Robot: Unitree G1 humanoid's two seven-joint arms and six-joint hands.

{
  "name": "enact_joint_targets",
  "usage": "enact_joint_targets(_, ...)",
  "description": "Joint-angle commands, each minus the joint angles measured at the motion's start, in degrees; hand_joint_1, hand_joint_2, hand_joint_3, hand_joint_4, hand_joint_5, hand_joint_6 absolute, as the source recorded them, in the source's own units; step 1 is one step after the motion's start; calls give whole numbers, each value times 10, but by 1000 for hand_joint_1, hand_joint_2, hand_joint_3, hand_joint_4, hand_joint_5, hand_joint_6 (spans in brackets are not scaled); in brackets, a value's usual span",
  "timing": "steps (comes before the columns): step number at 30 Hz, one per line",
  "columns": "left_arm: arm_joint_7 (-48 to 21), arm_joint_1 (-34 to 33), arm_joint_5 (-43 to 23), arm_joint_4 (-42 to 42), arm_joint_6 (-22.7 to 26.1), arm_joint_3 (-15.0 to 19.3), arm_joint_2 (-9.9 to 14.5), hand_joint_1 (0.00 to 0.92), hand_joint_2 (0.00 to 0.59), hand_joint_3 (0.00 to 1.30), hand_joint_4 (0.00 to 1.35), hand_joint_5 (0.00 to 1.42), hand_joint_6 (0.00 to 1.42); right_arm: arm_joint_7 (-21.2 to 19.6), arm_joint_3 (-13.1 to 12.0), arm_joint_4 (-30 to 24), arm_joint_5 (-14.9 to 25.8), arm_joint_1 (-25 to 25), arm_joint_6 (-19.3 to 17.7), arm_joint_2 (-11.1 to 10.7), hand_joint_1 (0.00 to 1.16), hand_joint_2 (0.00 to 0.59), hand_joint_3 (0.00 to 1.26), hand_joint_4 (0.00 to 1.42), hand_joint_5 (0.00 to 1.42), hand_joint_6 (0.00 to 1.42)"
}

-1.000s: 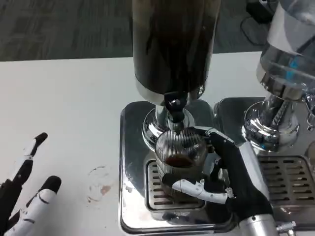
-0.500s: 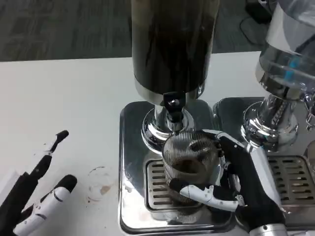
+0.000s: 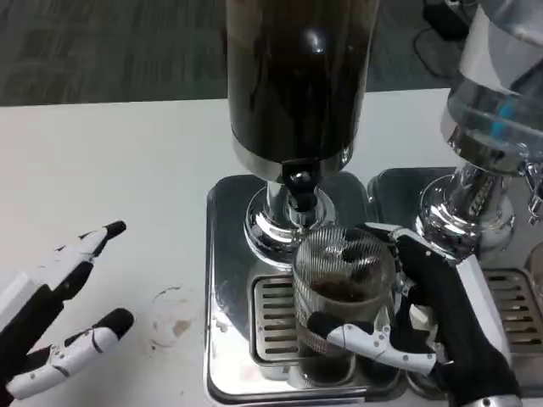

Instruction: Grasp the cup under the faucet to collect the drink, then remove the cup.

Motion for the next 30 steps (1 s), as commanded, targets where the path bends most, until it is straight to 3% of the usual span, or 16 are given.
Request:
enact_joint_targets(1, 1, 14, 56, -35, -25, -6, 32, 0, 238, 0, 0, 0, 0, 14, -11, -56, 11, 18, -1, -10, 1036, 86, 488, 619, 890, 1348)
enact_joint_targets(6, 3, 59, 75, -79, -40, 6, 46, 0, 251, 0, 0, 0, 0, 20, -7, -67, 11, 29, -1, -10, 1035, 86, 489, 619, 890, 1346)
enact_joint_targets(15, 17, 103, 85, -124, -26, 35, 41, 0, 250, 0, 0, 0, 0, 50, -3, -151, 4, 75, 0, -22, 1026, 92, 493, 619, 890, 1329)
enact_joint_targets(20, 8, 129, 75, -143, -13, 48, 42, 0, 264, 0, 0, 0, 0, 69, -2, -171, 27, 96, 5, -24, 1022, 93, 500, 619, 890, 1329)
enact_joint_targets(30, 15, 144, 78, -173, 16, 51, 21, 0, 272, 0, 0, 0, 0, 82, -2, -192, 38, 107, -5, -31, 1018, 93, 503, 619, 890, 1329)
